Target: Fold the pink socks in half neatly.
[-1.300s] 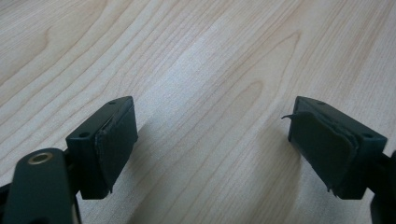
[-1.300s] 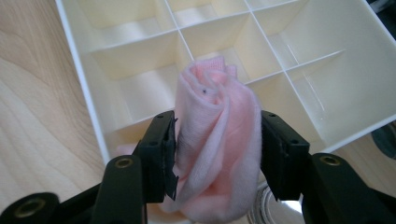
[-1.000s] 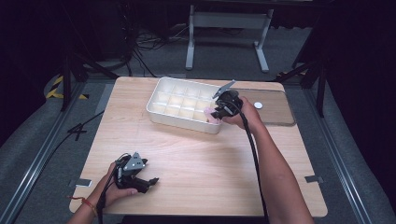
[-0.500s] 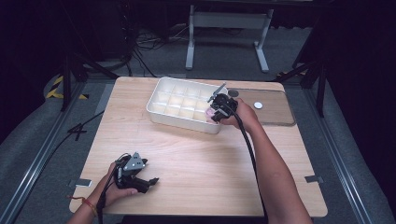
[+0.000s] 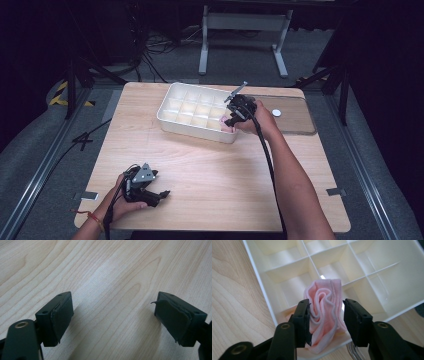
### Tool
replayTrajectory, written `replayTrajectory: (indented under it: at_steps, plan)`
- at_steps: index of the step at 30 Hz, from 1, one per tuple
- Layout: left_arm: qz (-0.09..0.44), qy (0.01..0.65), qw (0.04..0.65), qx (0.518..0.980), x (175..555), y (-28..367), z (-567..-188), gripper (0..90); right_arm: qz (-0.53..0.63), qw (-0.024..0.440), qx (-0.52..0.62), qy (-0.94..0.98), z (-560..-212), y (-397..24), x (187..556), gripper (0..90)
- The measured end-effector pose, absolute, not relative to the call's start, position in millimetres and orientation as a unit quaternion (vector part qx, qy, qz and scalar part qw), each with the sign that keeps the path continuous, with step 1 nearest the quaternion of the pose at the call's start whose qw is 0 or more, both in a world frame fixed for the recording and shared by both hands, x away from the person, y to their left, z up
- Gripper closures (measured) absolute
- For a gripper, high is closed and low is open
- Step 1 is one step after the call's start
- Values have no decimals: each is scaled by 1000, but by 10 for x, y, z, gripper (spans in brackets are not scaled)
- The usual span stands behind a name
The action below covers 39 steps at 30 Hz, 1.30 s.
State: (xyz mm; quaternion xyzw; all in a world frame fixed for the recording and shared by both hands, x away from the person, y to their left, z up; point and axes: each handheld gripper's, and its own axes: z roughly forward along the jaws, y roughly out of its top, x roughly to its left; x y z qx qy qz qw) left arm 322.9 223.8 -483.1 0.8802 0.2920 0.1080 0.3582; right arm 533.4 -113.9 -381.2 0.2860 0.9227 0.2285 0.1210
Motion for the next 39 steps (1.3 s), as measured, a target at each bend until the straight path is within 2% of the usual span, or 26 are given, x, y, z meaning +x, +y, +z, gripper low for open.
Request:
replayTrajectory:
  at_steps: [5,10,25,39]
  plan:
    - [108,292,358,880,3229,2238,-4831,160,206,111,275,932,-3931,-1072,5349,730]
    - [108,292,358,880,3229,2238,-4831,159,191,106,254,942,-3942,-1021,5339,780]
    - [108,291,357,881,3230,2240,-4830,159,161,58,263,950,-4133,-1003,5438,788]
    - [108,291,357,881,3229,2239,-4830,160,150,54,270,950,-4179,-974,5463,789]
